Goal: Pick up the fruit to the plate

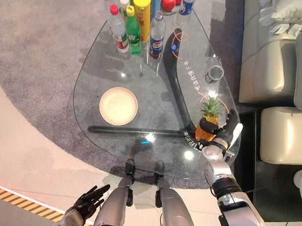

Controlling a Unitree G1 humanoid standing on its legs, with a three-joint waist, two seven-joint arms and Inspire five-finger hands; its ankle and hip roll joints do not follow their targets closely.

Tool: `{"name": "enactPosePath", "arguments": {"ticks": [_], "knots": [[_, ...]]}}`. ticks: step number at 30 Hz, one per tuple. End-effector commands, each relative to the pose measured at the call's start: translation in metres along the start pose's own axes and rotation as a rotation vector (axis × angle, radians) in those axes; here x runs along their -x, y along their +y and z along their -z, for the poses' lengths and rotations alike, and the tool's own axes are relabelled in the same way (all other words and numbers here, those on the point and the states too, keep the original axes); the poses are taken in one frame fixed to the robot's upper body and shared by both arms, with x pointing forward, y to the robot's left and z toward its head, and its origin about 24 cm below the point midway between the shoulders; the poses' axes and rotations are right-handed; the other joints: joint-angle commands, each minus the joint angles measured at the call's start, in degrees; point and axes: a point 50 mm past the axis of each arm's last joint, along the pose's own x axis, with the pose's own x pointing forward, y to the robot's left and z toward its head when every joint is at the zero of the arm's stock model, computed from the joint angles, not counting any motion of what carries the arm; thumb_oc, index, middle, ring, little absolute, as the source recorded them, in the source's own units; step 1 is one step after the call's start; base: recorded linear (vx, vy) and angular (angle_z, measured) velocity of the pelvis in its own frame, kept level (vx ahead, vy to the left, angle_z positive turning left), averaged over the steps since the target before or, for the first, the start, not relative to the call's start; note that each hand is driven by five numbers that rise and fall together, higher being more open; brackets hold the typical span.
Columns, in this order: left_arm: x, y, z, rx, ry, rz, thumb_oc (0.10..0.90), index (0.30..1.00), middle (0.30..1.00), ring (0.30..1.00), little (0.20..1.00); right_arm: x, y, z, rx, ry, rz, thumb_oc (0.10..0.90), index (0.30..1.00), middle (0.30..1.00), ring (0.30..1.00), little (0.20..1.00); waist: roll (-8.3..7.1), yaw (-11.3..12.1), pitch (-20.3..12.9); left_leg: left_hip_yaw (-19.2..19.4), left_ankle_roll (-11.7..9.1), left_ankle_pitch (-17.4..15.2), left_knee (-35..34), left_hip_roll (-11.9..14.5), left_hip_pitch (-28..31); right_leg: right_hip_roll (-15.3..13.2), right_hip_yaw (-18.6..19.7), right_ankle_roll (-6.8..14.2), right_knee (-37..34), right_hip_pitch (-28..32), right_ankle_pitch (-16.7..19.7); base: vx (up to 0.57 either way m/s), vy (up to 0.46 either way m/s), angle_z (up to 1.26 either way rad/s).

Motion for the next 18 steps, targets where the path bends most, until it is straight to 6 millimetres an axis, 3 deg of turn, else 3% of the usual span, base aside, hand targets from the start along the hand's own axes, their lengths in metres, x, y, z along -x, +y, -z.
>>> {"name": "enactPosePath", "arguments": {"ticks": [1,10,18], "knots": [[0.004,0.006,0.013,0.047,0.003,0.004,0.8,0.9,0.9,0.9,0.9,-0.012,-0.016,-0.058,-0.024,-0.243,0.059,0.8,0.9,0.9,0.9,0.9,-1.47,-0.2,-0.7,0.2,0.4,-6.0,10.6,-3.3,-5.5,-1.3,2.5,0.3,5.4,-5.0,-1.0,0.0,0.035,0.02],[0.004,-0.01,0.004,0.075,-0.039,0.062,0.8,0.9,0.9,0.9,0.9,-0.018,-0.015,-0.079,-0.008,-0.299,0.157,0.8,0.9,0.9,0.9,0.9,-0.26,0.1,-0.7,0.8,0.4,-5.7,13.6,-3.5,-12.0,-1.3,2.1,0.1,9.0,-12.2,-1.1,0.01,0.027,0.03],[0.006,-0.017,0.01,0.097,-0.037,0.077,0.8,0.9,0.9,0.9,0.9,-0.017,-0.024,-0.07,0.036,-0.279,0.272,0.8,0.9,0.9,0.9,0.9,0.46,-0.2,-0.7,1.1,0.8,-5.3,13.6,-3.8,-14.3,-1.2,2.6,0.3,9.9,-15.3,-0.7,0.02,0.039,-0.01]]}}
